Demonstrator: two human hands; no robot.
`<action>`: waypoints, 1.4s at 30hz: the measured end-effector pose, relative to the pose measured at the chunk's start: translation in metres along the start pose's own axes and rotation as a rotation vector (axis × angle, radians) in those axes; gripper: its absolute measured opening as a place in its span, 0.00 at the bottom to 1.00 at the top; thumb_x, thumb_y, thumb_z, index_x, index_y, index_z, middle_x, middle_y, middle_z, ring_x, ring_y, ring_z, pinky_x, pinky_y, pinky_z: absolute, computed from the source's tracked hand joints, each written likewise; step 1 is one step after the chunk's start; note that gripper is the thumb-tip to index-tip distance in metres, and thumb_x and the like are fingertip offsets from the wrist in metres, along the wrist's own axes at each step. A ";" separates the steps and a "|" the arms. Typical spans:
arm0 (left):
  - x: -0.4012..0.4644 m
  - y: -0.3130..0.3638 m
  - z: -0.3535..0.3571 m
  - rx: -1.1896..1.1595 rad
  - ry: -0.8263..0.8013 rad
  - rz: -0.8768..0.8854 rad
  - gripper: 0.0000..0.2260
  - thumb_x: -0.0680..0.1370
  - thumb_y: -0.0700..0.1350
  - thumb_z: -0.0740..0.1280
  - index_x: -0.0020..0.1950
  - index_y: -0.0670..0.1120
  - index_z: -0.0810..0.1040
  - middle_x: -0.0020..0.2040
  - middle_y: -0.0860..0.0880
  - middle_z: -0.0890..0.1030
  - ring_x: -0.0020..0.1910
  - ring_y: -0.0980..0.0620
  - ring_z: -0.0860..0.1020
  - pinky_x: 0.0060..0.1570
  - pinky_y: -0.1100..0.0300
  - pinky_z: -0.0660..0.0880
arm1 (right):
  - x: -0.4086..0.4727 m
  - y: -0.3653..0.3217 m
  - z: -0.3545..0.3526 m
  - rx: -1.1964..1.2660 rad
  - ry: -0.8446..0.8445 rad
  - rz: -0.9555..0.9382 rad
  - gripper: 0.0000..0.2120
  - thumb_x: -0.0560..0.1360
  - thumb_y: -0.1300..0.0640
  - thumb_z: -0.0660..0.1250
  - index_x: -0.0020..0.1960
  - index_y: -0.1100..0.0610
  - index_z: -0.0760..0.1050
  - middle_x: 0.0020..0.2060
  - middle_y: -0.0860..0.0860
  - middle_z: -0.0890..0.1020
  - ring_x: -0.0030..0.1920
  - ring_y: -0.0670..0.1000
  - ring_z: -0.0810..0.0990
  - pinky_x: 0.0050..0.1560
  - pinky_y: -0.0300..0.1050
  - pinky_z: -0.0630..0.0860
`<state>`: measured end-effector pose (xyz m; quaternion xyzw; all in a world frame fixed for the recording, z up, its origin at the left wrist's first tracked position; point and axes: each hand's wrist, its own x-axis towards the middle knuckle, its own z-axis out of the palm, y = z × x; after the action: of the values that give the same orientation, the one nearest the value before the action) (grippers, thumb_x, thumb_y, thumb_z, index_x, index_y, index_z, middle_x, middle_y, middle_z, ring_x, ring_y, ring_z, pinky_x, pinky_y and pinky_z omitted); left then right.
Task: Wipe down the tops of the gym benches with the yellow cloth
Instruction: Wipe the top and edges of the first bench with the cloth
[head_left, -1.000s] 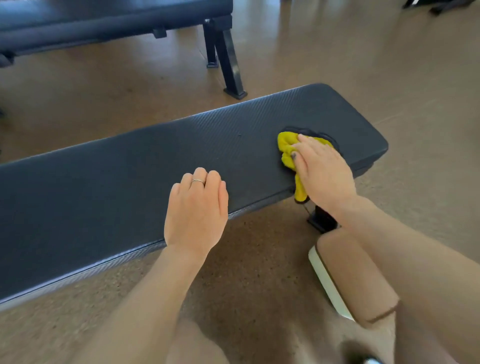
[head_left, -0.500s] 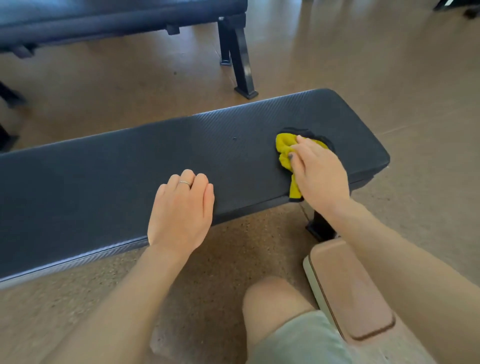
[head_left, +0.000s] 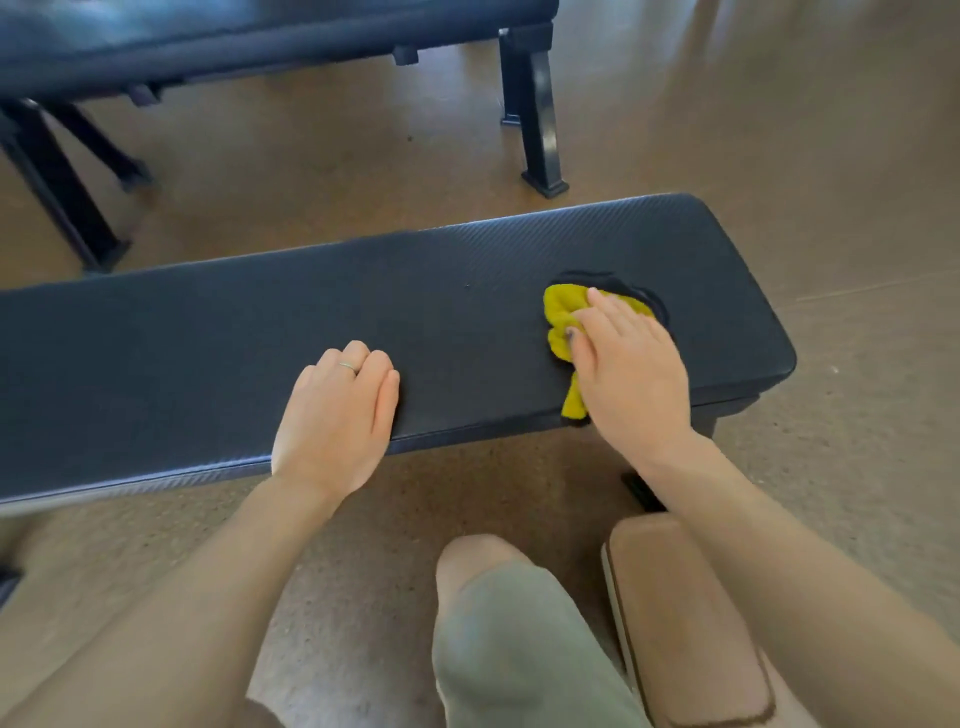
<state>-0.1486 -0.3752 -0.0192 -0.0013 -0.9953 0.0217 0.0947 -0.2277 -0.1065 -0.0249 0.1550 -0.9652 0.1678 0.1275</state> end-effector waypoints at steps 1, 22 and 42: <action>0.001 0.000 0.000 0.008 -0.006 -0.008 0.14 0.84 0.44 0.51 0.43 0.44 0.72 0.41 0.45 0.71 0.35 0.43 0.68 0.36 0.45 0.71 | 0.002 0.004 -0.002 -0.015 -0.005 0.065 0.19 0.85 0.49 0.54 0.59 0.57 0.80 0.70 0.56 0.77 0.72 0.57 0.74 0.72 0.55 0.68; 0.004 -0.004 0.001 -0.029 0.003 0.048 0.15 0.85 0.48 0.51 0.45 0.46 0.72 0.42 0.47 0.71 0.38 0.43 0.70 0.39 0.45 0.70 | 0.055 -0.084 0.035 -0.042 -0.029 -0.163 0.06 0.78 0.58 0.58 0.49 0.50 0.73 0.47 0.54 0.80 0.50 0.61 0.79 0.51 0.58 0.73; 0.005 -0.008 0.001 -0.103 0.009 0.031 0.14 0.85 0.48 0.52 0.44 0.46 0.71 0.41 0.49 0.70 0.40 0.45 0.69 0.42 0.46 0.69 | 0.130 -0.091 0.045 -0.003 -0.180 -0.330 0.13 0.85 0.54 0.56 0.61 0.55 0.76 0.64 0.56 0.80 0.65 0.59 0.77 0.64 0.55 0.71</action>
<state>-0.1540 -0.3836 -0.0190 -0.0215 -0.9945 -0.0282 0.0984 -0.3248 -0.2374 -0.0010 0.3254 -0.9344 0.1286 0.0664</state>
